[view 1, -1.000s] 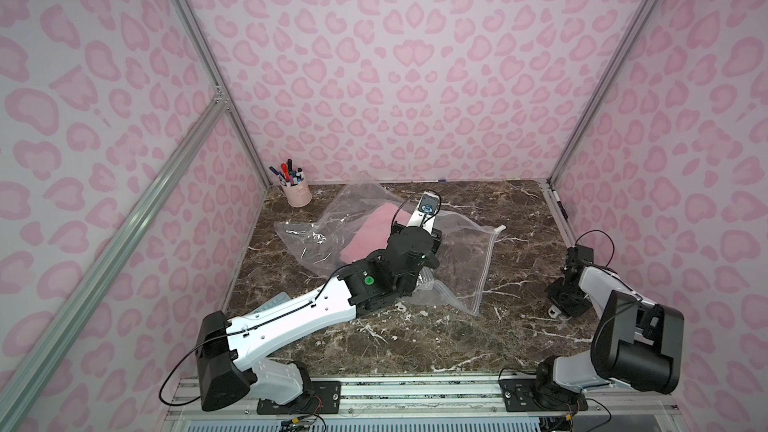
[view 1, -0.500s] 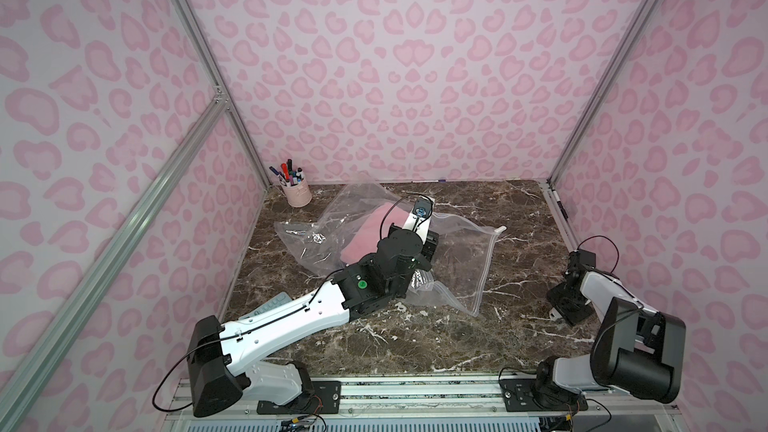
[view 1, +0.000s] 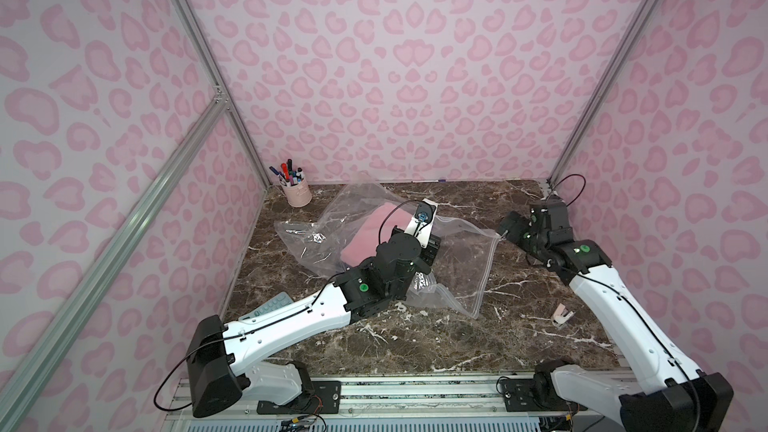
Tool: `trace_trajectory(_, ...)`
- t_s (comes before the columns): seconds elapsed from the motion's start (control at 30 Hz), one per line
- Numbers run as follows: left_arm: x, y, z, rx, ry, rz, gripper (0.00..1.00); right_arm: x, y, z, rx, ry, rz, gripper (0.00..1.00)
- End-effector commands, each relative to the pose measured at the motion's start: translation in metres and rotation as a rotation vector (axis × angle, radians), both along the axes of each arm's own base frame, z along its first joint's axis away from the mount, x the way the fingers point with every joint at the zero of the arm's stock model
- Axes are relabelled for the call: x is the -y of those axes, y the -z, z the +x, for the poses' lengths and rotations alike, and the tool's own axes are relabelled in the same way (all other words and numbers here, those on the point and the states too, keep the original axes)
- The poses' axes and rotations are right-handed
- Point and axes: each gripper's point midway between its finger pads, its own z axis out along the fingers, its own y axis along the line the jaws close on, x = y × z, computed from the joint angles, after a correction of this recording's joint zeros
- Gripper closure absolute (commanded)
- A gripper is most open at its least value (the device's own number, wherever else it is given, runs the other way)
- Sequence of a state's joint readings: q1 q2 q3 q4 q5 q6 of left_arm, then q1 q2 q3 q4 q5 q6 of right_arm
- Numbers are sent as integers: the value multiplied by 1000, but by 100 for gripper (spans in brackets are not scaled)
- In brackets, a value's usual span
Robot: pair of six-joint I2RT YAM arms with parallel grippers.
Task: Take the blanket out of the vacuum bag
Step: Take out the blanket from the vacuum bag.
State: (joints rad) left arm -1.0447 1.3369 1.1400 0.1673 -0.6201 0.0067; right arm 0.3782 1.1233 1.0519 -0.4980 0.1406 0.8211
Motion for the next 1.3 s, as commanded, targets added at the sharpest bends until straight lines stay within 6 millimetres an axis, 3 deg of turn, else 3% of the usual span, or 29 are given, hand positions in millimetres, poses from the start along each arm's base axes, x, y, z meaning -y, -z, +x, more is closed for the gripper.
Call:
trace_trajectory(0.0, -3, -18, 8, 57, -57, -20, 96, -67, -18, -7, 115, -172, 201, 3)
trace_trajectory(0.1, -10, -20, 14, 54, -121, -28, 96, -99, -8, -26, 100, -257, 243, 3)
trace_trajectory(0.2, -13, -21, 17, 54, -154, -27, 96, -121, -12, -41, 115, -301, 247, 3)
trace_trajectory(0.43, -17, -18, 27, 54, -218, -12, 96, -131, -16, -59, 81, -336, 259, 4)
trace_trajectory(0.5, -15, -20, 28, 52, -215, -18, 96, -125, -6, -59, 78, -306, 249, 4)
trace_trajectory(0.6, -16, -25, 26, 51, -205, -40, 96, -121, 17, -55, 93, -264, 269, 5)
trace_trajectory(0.73, -21, -27, 24, 47, -214, -32, 96, -125, 30, -45, 105, -246, 279, 7)
trace_trajectory(1.0, -23, -26, 17, 46, -154, -69, 96, -172, 45, 11, 86, -343, 343, 9)
trace_trajectory(1.27, -24, -28, 16, 40, -149, -112, 96, -220, 81, 39, 5, -419, 374, 11)
